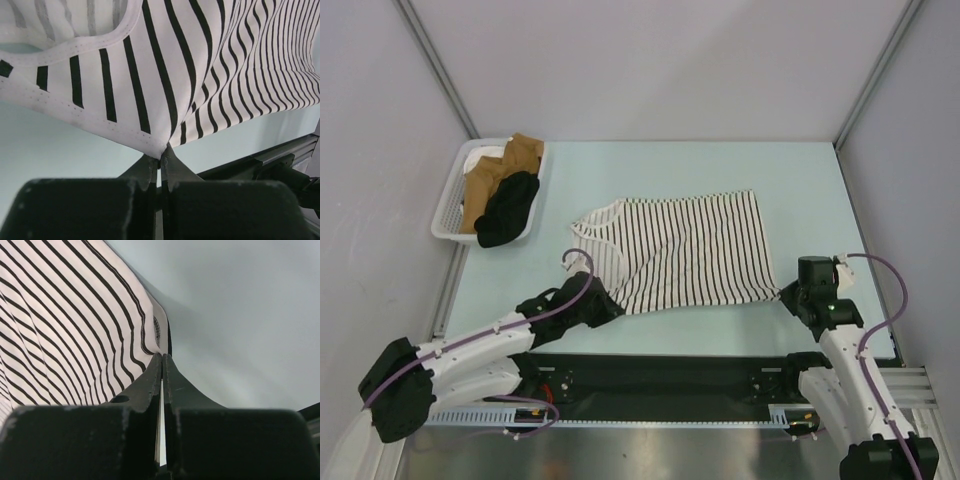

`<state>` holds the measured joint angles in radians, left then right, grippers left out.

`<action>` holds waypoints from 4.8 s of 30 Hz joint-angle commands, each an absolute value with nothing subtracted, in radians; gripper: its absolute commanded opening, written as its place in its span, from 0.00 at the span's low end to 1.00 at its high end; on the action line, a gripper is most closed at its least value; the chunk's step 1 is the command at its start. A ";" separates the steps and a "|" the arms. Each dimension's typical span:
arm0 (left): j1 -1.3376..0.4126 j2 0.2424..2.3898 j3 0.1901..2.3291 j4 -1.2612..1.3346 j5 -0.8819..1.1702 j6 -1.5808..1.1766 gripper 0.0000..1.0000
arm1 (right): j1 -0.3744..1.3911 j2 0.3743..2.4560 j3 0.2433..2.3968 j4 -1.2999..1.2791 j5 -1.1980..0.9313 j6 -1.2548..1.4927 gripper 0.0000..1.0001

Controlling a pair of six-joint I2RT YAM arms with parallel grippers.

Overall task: Fold and stack the tank tops
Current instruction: Fold the tank top

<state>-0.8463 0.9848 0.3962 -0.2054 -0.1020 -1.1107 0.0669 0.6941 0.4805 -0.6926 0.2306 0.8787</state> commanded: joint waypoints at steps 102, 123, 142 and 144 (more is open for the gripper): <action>-0.336 2.378 1.983 -0.580 0.037 -0.440 0.52 | 0.046 2.293 1.793 -0.313 0.034 0.319 0.07; -0.336 2.200 1.904 -0.508 0.011 -0.377 0.00 | 0.028 2.171 1.714 -0.290 0.032 0.334 0.00; -0.382 1.850 1.353 -0.295 0.014 -0.411 0.00 | 0.018 1.818 1.250 -0.132 0.032 0.417 0.00; -0.393 1.804 1.309 -0.266 0.011 -0.420 0.00 | 0.020 1.778 1.183 -0.123 0.047 0.431 0.00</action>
